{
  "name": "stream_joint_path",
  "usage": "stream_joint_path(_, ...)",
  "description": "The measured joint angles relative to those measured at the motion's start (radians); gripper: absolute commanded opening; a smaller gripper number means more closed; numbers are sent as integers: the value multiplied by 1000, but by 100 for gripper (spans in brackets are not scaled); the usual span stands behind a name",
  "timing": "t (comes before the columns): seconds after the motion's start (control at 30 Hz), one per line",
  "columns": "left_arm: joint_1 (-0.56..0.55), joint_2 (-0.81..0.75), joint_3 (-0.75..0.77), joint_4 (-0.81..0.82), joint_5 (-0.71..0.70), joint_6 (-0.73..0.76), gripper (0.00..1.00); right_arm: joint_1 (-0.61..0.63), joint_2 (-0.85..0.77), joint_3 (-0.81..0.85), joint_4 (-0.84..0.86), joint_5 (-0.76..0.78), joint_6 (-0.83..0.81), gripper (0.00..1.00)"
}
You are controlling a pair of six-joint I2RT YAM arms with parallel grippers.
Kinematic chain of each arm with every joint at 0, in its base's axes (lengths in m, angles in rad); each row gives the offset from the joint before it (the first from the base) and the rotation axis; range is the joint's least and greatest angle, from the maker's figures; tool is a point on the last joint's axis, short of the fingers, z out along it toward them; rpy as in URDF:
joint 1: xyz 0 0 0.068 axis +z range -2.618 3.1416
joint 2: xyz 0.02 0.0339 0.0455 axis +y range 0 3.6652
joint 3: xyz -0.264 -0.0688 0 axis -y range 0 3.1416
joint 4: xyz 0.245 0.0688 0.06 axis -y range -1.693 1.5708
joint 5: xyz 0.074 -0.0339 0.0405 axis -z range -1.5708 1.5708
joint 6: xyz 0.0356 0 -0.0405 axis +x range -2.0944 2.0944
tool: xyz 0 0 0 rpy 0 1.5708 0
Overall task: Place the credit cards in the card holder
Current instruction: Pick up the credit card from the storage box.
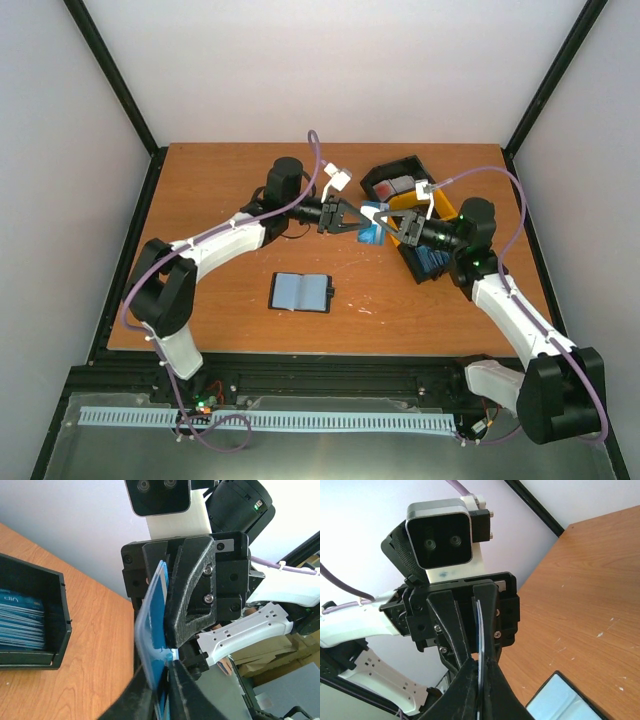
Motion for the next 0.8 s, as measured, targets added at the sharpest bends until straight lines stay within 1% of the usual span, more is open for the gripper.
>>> stream_joint_path(0.03, 1, 3, 1, 0, 4, -16, 18, 1, 2, -5, 15, 0, 11, 3)
stream_joint_path(0.13, 1, 5, 3, 3, 7, -47, 27, 3, 3, -10, 41, 15, 43, 3)
stream_joint_path(0.23, 5, 4, 3, 8, 6, -76, 40, 3, 4, -11, 87, 23, 93, 3)
stream_joint_path(0.3, 9, 1, -3, 16, 6, -87, 51, 3, 6, -11, 130, 21, 132, 3)
stream_joint_path(0.37, 19, -13, -26, 30, 2, -106, 57, 3, 10, -11, 172, 11, 175, 3)
stream_joint_path(0.5, 35, -51, -72, 42, -1, -136, 70, 3, 23, -11, 237, -7, 255, 3)
stream_joint_path(0.63, 40, -101, -107, 69, -11, -169, 78, 3, 39, -3, 277, -11, 356, 3)
stream_joint_path(0.8, 40, -166, -145, 94, -45, -180, 79, 3, 74, 10, 369, -1, 536, 3)
